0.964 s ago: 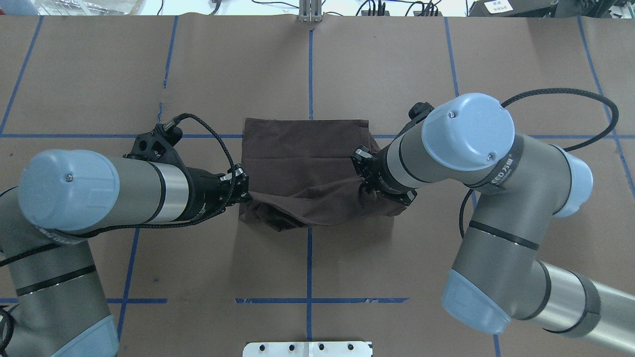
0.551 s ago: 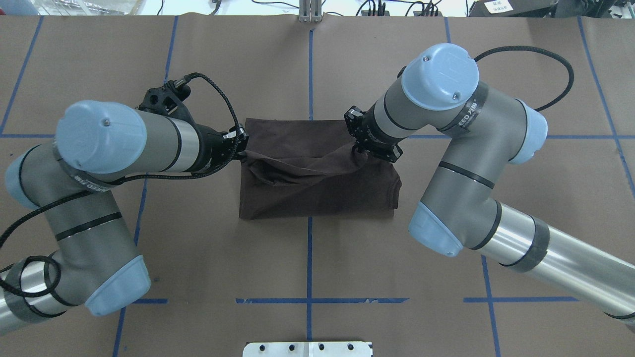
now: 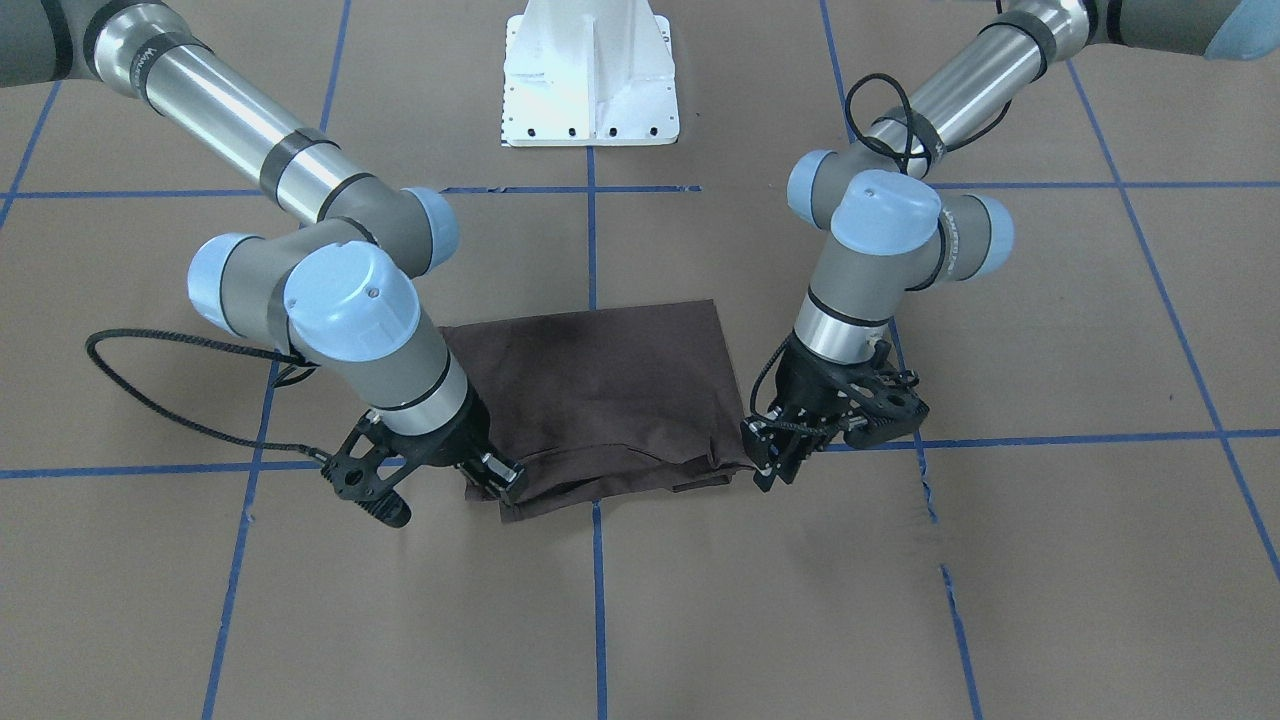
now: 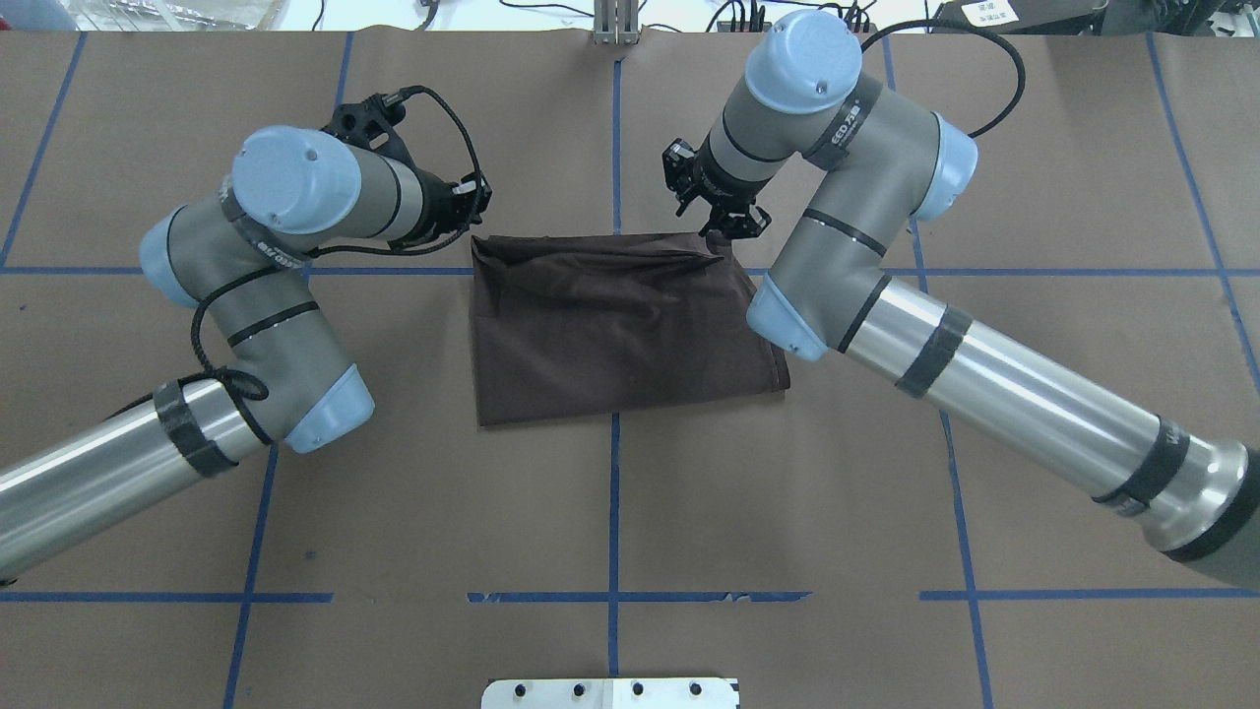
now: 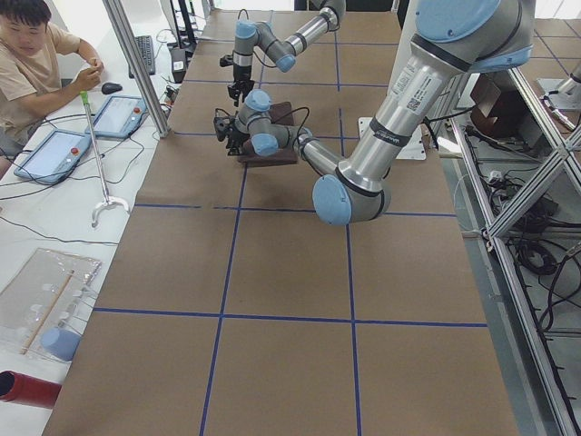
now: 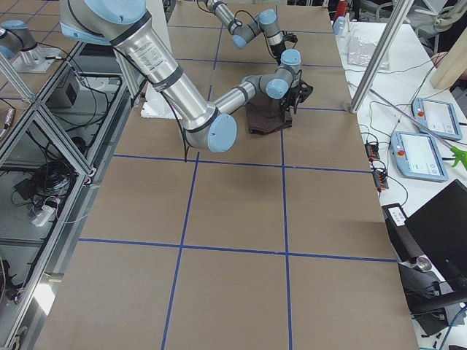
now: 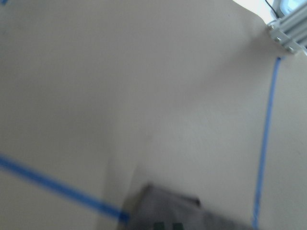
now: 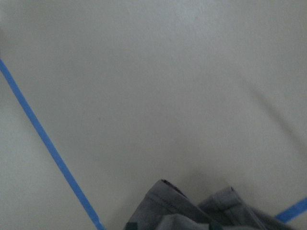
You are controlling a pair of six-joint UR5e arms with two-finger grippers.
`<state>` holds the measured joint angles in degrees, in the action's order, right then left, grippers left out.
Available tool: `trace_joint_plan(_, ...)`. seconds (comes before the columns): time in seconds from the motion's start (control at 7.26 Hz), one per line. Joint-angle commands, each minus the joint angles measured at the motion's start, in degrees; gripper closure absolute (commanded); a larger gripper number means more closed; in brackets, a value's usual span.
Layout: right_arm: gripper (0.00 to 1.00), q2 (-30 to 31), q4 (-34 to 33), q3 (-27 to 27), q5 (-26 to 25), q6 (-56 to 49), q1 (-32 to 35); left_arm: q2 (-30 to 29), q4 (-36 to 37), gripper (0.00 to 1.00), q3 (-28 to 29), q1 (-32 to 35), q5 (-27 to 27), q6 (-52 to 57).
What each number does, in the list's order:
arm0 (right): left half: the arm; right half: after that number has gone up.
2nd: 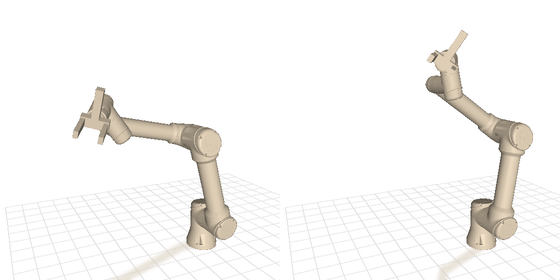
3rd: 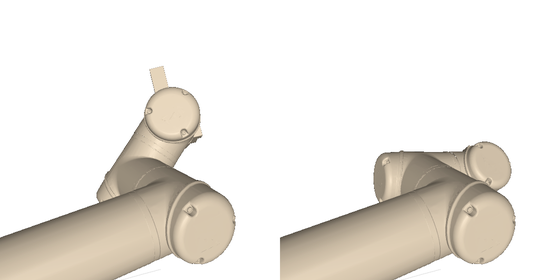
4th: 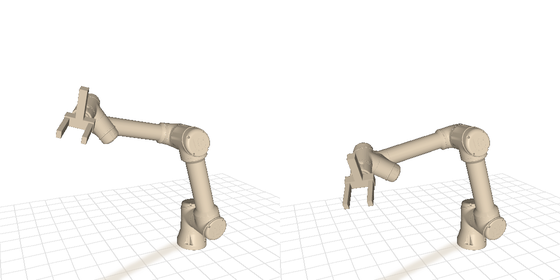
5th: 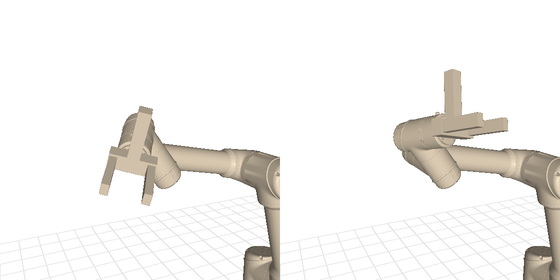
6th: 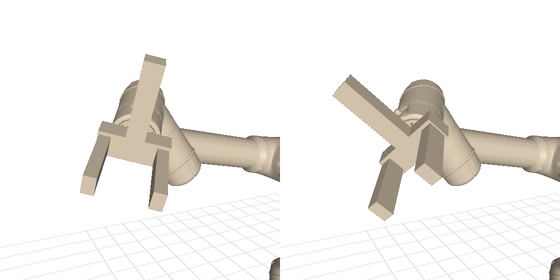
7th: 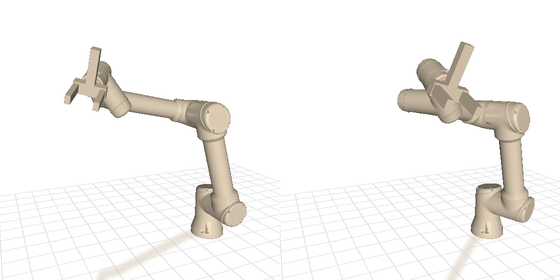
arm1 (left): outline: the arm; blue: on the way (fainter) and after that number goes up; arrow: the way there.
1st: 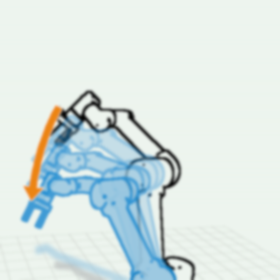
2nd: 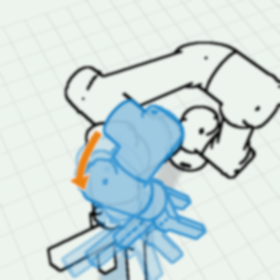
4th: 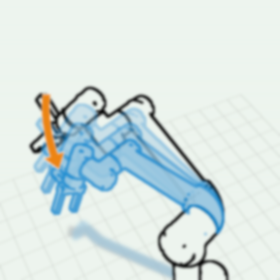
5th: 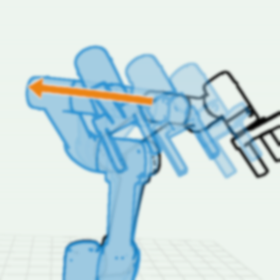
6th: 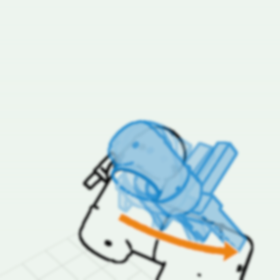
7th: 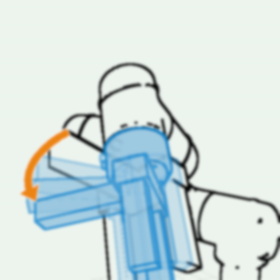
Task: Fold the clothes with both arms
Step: 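Release the shirt and raise both grippers away from it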
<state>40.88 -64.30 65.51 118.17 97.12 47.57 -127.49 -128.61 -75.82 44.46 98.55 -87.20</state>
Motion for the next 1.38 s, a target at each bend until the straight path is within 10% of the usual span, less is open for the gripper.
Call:
trace_joint_plan(0.0, 0.00, -0.62, 1.63, -2.50, 5.21, -4.48, 4.71, -0.66, -2.34, 0.00, 0.60, 2.56, 0.67, 2.21)
trace_joint_plan(0.41, 0.00, 5.75, 1.28, 3.01, 6.18, -10.31, 6.73, 8.62, -2.25, 0.00, -8.78, 6.23, 9.87, 15.39)
trace_joint_plan(1.24, 0.00, 28.95, -2.85, 11.63, 15.86, -60.22, 26.94, 27.89, 0.97, 0.00, -8.74, 35.22, 32.28, 72.71)
